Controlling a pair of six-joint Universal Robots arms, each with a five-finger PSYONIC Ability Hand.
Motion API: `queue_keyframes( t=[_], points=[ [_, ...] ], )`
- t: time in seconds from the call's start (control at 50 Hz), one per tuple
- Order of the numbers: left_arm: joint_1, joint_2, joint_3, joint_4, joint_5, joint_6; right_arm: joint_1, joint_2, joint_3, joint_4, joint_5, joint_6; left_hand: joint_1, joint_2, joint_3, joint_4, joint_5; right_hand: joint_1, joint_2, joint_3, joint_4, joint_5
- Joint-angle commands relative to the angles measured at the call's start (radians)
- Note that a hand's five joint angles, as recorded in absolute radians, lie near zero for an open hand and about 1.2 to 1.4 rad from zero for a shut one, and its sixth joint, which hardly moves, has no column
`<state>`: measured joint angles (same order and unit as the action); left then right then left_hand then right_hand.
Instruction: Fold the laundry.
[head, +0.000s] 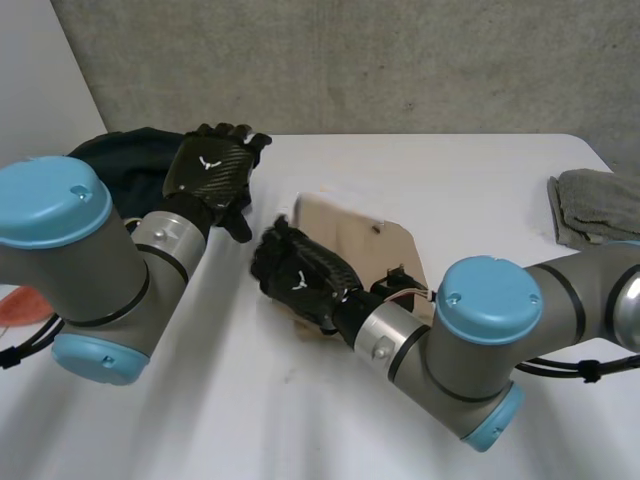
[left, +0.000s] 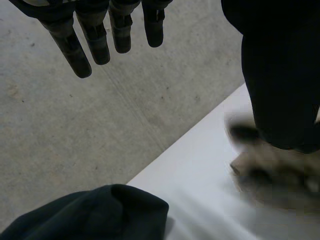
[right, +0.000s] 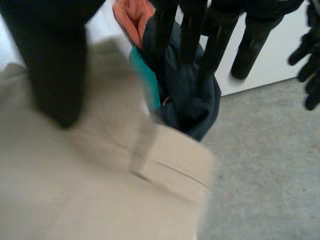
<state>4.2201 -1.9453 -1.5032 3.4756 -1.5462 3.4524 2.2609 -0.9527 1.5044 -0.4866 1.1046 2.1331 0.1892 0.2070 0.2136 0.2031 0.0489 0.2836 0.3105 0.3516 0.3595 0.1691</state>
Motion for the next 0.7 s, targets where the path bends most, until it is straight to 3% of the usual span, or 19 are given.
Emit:
queue_keyframes(
  t=[0.02, 0.04, 0.12, 0.18, 0.3, 0.4, 0.5, 0.56, 0.7],
  points=[
    [-0.006, 0.006, 0.047, 0.007, 0.0, -0.005, -0.049, -0.127, 0.003, 0.022, 0.107, 0.469, -0.002, -0.02, -0.027, -0.016, -0.036, -0.109, -0.136, -0.177, -0.185, -0.169],
    [-0.008, 0.006, 0.057, 0.005, 0.0, -0.012, -0.07, -0.18, 0.017, 0.026, 0.129, 0.643, 0.001, -0.017, -0.024, -0.013, -0.033, -0.109, -0.136, -0.177, -0.185, -0.169],
    [-0.037, 0.002, 0.112, 0.003, 0.0, -0.065, -0.145, -0.274, 0.057, 0.058, 0.156, 0.987, 0.007, -0.011, -0.018, -0.007, -0.028, -0.109, -0.136, -0.177, -0.185, -0.169],
    [-0.071, -0.017, 0.162, -0.001, 0.009, -0.128, -0.216, -0.31, 0.068, 0.114, 0.156, 1.07, 0.024, 0.006, 0.0, 0.01, -0.01, -0.109, -0.136, -0.177, -0.185, -0.169],
    [-0.156, -0.161, 0.262, -0.088, 0.011, -0.176, -0.314, -0.264, -0.004, 0.318, 0.166, 1.032, 0.03, 0.012, 0.006, 0.016, -0.004, -0.109, -0.136, -0.177, -0.185, -0.169],
    [-0.186, -0.26, 0.307, -0.226, -0.009, -0.173, -0.313, -0.089, -0.151, 0.472, 0.164, 0.969, 0.036, 0.018, 0.012, 0.022, 0.002, -0.109, -0.136, -0.177, -0.185, -0.169],
    [-0.187, -0.337, 0.307, -0.322, -0.125, -0.167, -0.311, 0.046, -0.257, 0.559, 0.149, 0.932, 0.039, 0.021, 0.015, 0.025, 0.005, -0.109, -0.136, -0.177, -0.185, -0.169],
    [-0.187, -0.368, 0.304, -0.336, -0.183, -0.133, -0.311, 0.12, -0.3, 0.583, 0.152, 0.892, 0.036, 0.018, 0.012, 0.022, 0.002, -0.109, -0.136, -0.177, -0.185, -0.169],
    [-0.172, -0.392, 0.287, -0.345, -0.189, 0.036, -0.311, 0.135, -0.319, 0.586, 0.198, 0.739, 0.045, 0.027, 0.02, 0.031, 0.011, -0.109, -0.136, -0.177, -0.185, -0.169]
  ],
)
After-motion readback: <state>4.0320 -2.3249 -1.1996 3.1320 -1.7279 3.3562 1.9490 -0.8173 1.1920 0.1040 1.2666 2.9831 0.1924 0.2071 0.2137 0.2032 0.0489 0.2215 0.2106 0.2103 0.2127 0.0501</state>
